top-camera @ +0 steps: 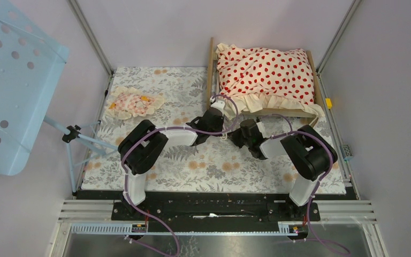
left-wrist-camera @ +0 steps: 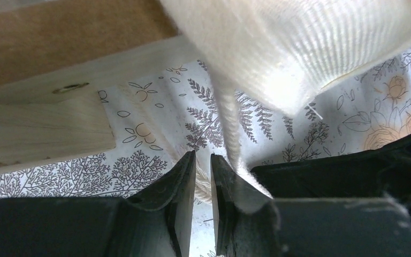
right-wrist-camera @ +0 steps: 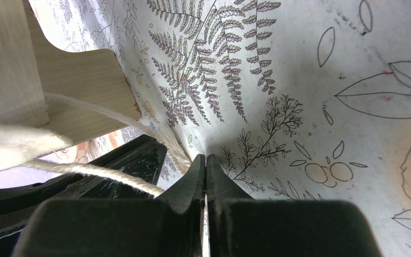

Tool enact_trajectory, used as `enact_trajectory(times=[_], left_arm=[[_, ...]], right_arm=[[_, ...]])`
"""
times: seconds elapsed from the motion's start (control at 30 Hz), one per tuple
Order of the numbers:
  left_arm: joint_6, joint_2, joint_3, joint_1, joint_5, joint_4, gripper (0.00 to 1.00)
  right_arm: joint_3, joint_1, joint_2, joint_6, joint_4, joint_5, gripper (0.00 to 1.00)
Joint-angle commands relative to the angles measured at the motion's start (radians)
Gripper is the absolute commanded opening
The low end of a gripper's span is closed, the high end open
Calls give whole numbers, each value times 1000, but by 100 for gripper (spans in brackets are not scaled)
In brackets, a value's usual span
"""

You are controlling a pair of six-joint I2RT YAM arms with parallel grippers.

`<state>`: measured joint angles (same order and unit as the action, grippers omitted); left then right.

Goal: Set up the pet bed
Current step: Tie the ropes to the bed frame.

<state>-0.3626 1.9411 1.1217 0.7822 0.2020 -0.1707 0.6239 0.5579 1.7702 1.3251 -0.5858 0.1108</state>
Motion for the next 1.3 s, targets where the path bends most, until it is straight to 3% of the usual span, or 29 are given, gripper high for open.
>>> enact_trajectory(times=[0.0,1.03,1.13,1.27], left_arm=[[7,15,37,-1,-10,-10,21],[21,49,62,14,33,66,27],[22,60,70,14,36,81,24],[26,66,73,15,24,83,14]], right_arm=[[-6,-9,13,-1,-22,0,0],[-2,-9,7,0,-21,-10,0],[-1,-9,7,-1,-18,-10,0],[-1,-10,7,-1,-19,-8,0]])
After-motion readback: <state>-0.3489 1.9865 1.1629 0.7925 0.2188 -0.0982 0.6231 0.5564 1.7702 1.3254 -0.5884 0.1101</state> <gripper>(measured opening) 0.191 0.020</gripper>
